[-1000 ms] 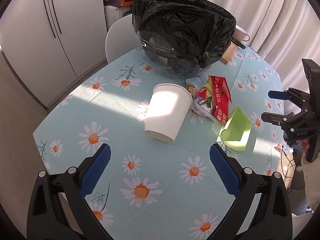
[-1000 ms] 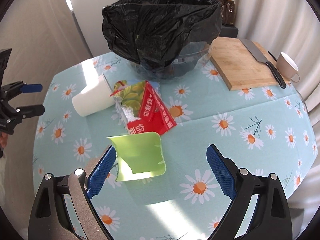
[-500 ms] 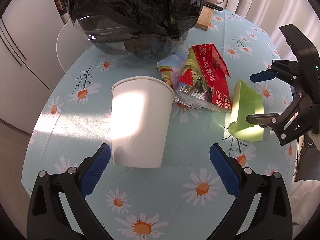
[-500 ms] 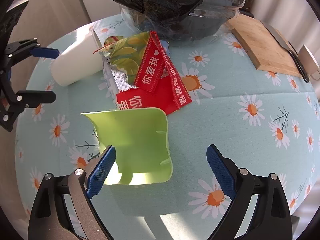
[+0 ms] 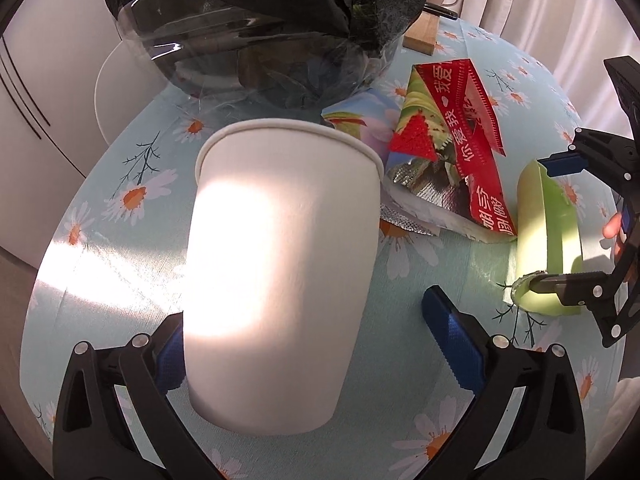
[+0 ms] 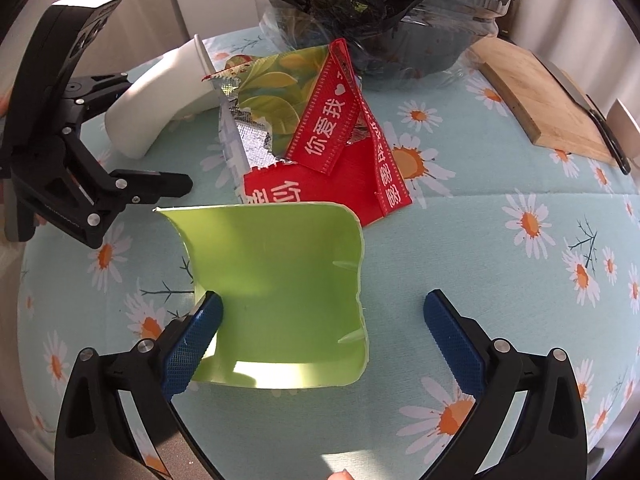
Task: Collect trash
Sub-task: 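Close the left gripper on the white paper cup while the right grasps the lime-green container, then carry the paper cup and green container up over the black bin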
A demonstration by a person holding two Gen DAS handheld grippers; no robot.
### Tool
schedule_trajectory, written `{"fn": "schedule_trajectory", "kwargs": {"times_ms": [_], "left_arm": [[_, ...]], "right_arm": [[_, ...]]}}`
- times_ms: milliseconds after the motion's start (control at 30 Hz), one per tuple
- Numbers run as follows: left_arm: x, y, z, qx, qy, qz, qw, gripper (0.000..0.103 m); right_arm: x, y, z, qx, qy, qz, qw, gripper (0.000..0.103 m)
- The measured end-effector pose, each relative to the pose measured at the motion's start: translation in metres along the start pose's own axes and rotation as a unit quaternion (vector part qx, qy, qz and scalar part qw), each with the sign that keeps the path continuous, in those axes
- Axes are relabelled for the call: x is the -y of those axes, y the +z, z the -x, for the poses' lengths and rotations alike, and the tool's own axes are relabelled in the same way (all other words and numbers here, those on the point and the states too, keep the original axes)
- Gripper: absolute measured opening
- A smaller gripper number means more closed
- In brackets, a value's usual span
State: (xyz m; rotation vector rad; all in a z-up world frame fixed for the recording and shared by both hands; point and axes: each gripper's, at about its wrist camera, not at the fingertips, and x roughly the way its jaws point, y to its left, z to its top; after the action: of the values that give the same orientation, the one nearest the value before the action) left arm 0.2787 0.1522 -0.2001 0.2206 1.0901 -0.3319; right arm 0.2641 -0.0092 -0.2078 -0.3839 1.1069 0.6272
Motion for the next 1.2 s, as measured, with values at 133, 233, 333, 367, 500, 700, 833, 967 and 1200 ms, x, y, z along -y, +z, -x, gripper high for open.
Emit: {"fn": "schedule_trajectory", "kwargs": {"times_ms": [133,233,333,367,500,700,833,967,1200], "left_arm": [[0.001,0.000,-0.001,0.020,0.010,0.018,0.9996,0.099],[0.003,-0.001,0.000,0.041,0.008,0.012,0.9991,0.099],[0.004,-0.003,0.000,0.064,0.019,0.035,0.9971,0.099],[0.004,-0.002,0.000,0.066,0.024,0.043,0.9966,0.099],[0.002,0.001,0.001,0.053,0.037,0.066,0.9957,0.099],[0.009,0.005,0.009,0.026,0.029,0.060,0.9974,0.063],[0.011,0.001,0.013,0.001,0.031,0.062,0.9976,0.063],[0.010,-0.018,0.024,-0.013,0.031,0.078,0.9964,0.063],[0.011,-0.033,0.047,-0.030,0.034,0.133,0.9901,0.063]], "right_arm": [[0.000,-0.009,0.004,0.018,0.002,0.003,1.000,0.097],[0.002,-0.017,0.004,0.039,0.005,0.004,0.999,0.097],[0.003,-0.017,0.003,0.039,0.003,-0.001,0.999,0.097],[0.003,-0.016,0.004,0.036,0.003,-0.003,0.999,0.097],[0.001,-0.010,0.004,0.016,-0.005,-0.018,1.000,0.095],[0.005,-0.005,0.019,0.009,-0.022,-0.058,0.998,0.011],[0.025,-0.018,0.025,-0.002,0.003,-0.122,0.993,0.009],[0.030,-0.027,0.031,-0.019,0.006,-0.112,0.994,0.009],[0.049,-0.033,0.060,-0.001,0.030,-0.103,0.994,0.009]]}}
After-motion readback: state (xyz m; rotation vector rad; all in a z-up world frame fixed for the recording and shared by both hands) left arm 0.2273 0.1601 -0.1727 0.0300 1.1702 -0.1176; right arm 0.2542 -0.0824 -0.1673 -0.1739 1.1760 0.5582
